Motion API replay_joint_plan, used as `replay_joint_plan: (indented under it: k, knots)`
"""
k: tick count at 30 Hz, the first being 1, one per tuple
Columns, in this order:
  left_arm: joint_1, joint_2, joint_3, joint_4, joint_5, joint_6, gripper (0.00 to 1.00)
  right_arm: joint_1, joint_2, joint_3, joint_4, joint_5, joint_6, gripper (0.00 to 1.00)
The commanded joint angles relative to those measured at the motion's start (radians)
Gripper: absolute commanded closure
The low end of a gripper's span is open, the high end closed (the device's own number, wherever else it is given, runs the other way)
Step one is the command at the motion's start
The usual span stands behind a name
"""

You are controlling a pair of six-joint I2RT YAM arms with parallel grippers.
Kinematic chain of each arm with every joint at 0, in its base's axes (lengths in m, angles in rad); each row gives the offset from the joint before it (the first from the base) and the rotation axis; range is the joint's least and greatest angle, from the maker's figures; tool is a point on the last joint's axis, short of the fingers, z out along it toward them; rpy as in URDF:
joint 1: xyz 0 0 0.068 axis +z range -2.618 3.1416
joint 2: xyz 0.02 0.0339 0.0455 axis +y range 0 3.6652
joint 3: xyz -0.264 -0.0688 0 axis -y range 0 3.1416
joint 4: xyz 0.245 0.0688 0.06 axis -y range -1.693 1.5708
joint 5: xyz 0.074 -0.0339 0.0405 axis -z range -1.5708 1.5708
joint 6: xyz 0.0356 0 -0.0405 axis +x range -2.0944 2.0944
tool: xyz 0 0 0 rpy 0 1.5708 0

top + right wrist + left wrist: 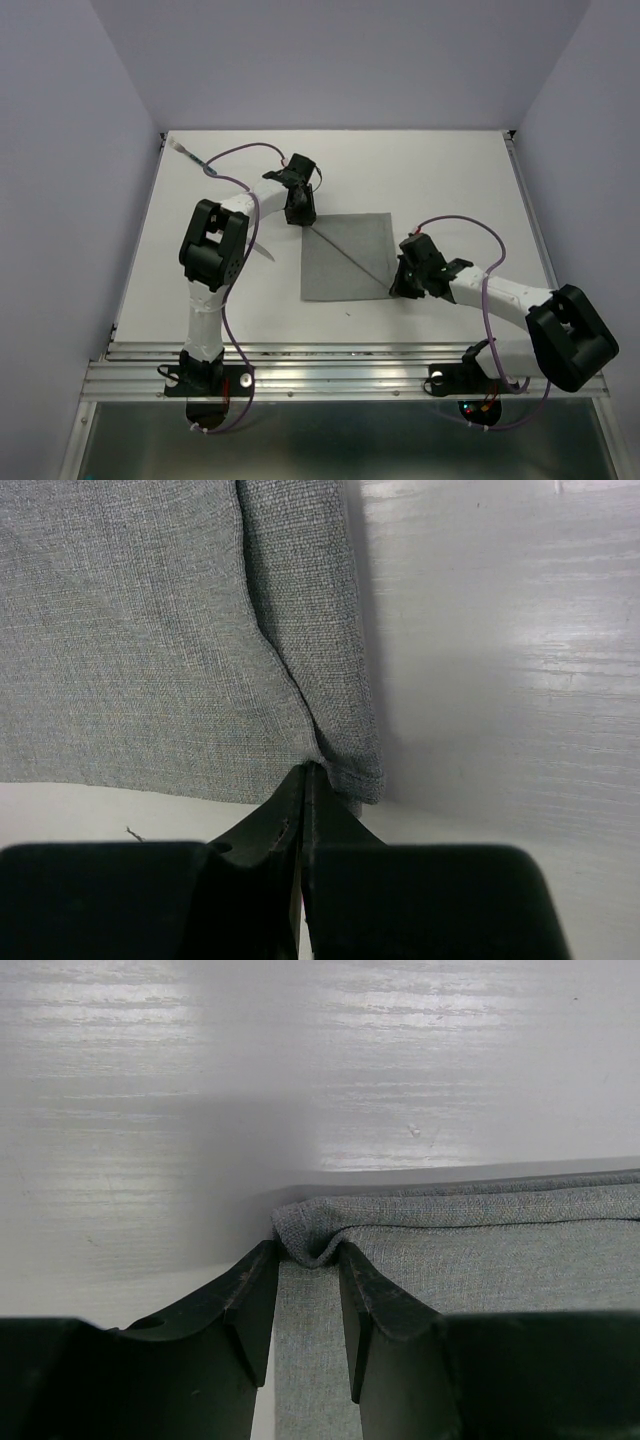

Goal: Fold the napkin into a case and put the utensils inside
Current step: Smooth out the upper triangle-folded napkin at the center of the board.

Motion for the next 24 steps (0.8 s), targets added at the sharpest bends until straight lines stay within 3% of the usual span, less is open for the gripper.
replay_joint_plan:
  k: [1, 8, 17, 24]
  knots:
    - [0.000, -0.023, 0.032, 0.002, -0.005, 0.018, 0.58, 0.016, -0.018, -0.012, 0.010, 0.014, 0.008, 0.99]
    - [0.000, -0.035, 0.041, -0.003, -0.003, 0.020, 0.58, 0.016, -0.134, 0.080, -0.078, 0.077, -0.001, 0.99]
    - [0.000, -0.060, 0.043, -0.012, -0.003, 0.021, 0.58, 0.016, 0.064, 0.017, 0.023, 0.108, 0.001, 0.99]
    - [0.000, -0.115, 0.067, -0.046, -0.029, 0.020, 0.58, 0.016, 0.005, 0.032, 0.010, 0.108, -0.010, 0.99]
